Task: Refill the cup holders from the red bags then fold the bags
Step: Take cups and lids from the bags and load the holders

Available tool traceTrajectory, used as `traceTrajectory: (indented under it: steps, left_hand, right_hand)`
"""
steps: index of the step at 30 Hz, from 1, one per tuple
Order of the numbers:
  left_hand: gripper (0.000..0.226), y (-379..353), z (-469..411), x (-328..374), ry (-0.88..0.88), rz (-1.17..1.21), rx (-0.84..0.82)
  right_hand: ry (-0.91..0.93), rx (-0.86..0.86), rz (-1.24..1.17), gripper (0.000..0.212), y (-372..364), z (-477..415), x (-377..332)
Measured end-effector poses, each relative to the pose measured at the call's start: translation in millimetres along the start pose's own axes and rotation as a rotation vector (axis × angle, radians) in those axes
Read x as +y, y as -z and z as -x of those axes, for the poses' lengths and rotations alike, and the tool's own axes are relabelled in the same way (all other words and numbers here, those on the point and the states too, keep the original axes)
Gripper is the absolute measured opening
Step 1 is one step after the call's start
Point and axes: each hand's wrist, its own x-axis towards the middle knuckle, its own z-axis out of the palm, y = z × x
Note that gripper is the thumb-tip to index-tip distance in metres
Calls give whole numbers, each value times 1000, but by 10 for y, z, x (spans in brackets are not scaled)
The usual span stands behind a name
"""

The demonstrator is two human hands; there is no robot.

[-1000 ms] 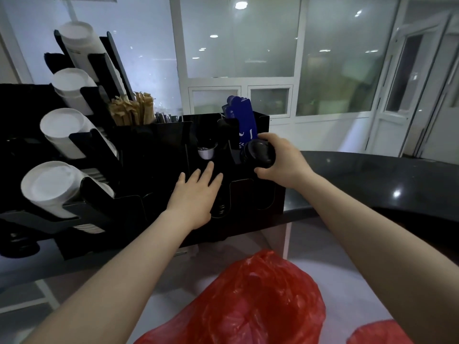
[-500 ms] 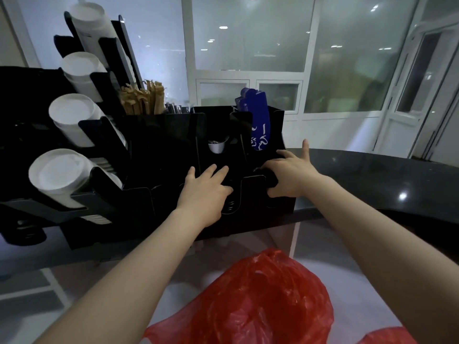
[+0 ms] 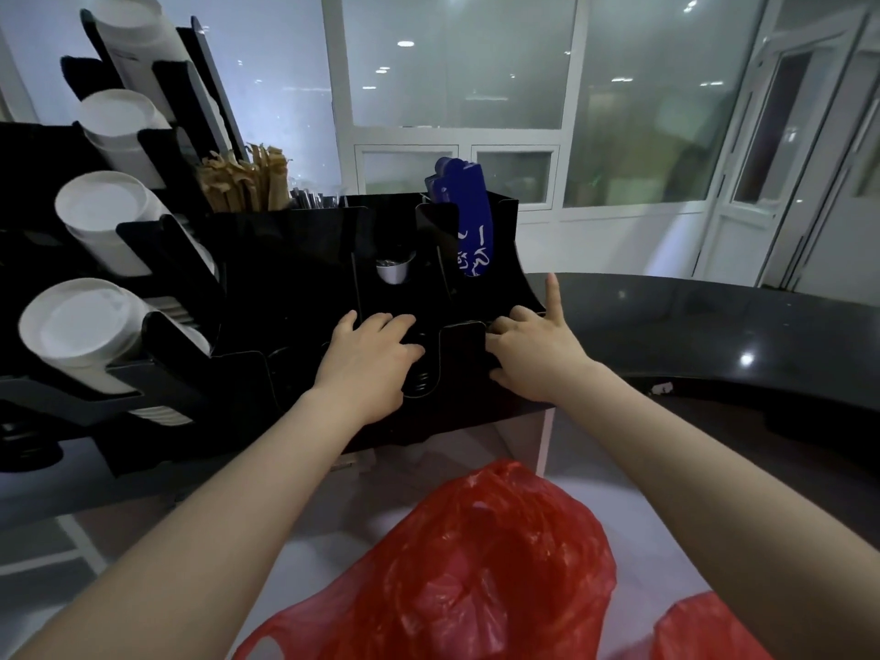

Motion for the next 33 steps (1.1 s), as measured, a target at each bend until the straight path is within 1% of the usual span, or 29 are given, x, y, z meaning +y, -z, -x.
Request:
traceTrajectory:
  steps: [4,6,7,10,12,14,16,19,23,28,33]
  left_hand:
    - [76,71,35,-21,17,51,-46]
    - [78,123,133,-3,42,84,-18]
    - [77,146,209,10,55,100,12]
    - [74,199,548,61,70,182,138]
    - [73,227,816,92,48,233,235]
    - [70,237,1077,99,37,264,311]
    - [63,228,1298,63,44,281,341]
    - [61,180,1608,-51,88,274,309]
    - [63,84,2041,-313,178,276,279]
    - [64,59,2641,-816,297,254,288]
    - [69,26,3364,-1589,406,247,273]
  right_hand:
    - [-37,-16,-34,60,22,32,-2]
    - [-85,-1,-67,69,68,80,-44]
    - [-117,22,-102,68,97,115,-83]
    - [-223,114,-242,47,231,289,-267]
    - [-270,182,-306,37,337,439,-444]
    - [-227,262,-392,33,444,569,-671]
    - [-136,317,-507,34,571,643,-914]
    - [-18,319,-608,34,740,640,-1262]
    - [112,310,-653,35,928,549,-1733]
    - [224,362,-734,34,1205,332,-2437]
    - [237,391,-913,35,1638,34,-3379]
